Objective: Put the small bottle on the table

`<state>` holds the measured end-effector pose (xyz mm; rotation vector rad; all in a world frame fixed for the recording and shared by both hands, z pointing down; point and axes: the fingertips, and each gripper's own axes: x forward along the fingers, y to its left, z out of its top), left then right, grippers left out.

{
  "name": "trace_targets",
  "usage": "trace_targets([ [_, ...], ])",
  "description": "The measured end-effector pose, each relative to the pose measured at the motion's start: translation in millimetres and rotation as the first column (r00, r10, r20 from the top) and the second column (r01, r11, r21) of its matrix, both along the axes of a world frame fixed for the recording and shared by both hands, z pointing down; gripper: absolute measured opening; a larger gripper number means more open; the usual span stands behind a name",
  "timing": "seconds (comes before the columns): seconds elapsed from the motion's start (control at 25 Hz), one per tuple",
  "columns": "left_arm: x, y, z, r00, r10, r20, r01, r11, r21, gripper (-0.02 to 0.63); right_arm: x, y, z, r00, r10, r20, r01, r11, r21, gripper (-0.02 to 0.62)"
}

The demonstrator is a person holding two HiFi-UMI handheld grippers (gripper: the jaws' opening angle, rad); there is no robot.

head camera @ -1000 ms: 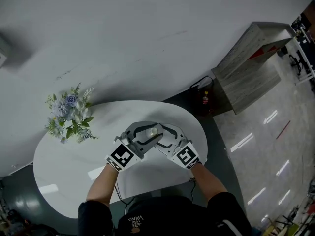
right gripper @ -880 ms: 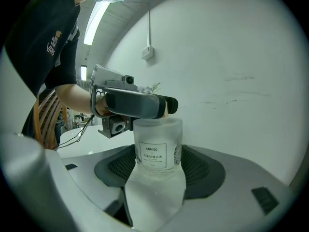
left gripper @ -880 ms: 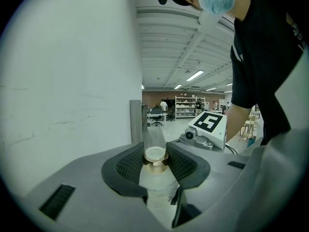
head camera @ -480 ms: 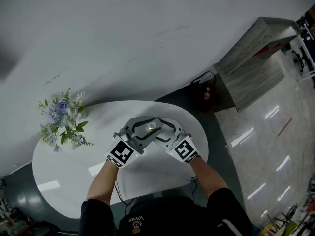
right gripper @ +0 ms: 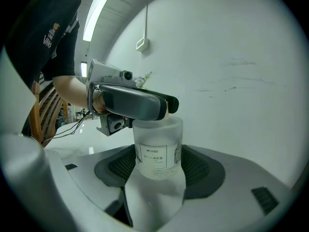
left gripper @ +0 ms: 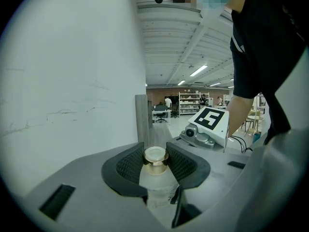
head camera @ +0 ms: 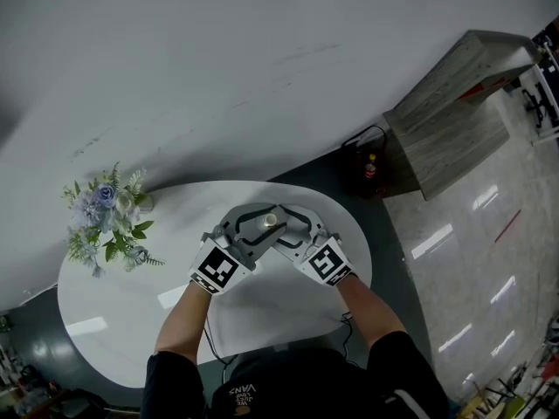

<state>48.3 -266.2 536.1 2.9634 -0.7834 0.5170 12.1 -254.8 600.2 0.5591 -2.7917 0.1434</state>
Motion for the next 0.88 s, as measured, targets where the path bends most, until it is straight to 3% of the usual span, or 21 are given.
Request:
trace_targets([
  [0.88, -3.2, -3.5, 13.9, 1.000, -0.004, 0.005, 0.004, 1.000, -0.004, 0.161, -3.7, -1.7, 13.6, 1.000, -0.011, -0.019, 0.010, 0.998, -0.065, 0.262],
])
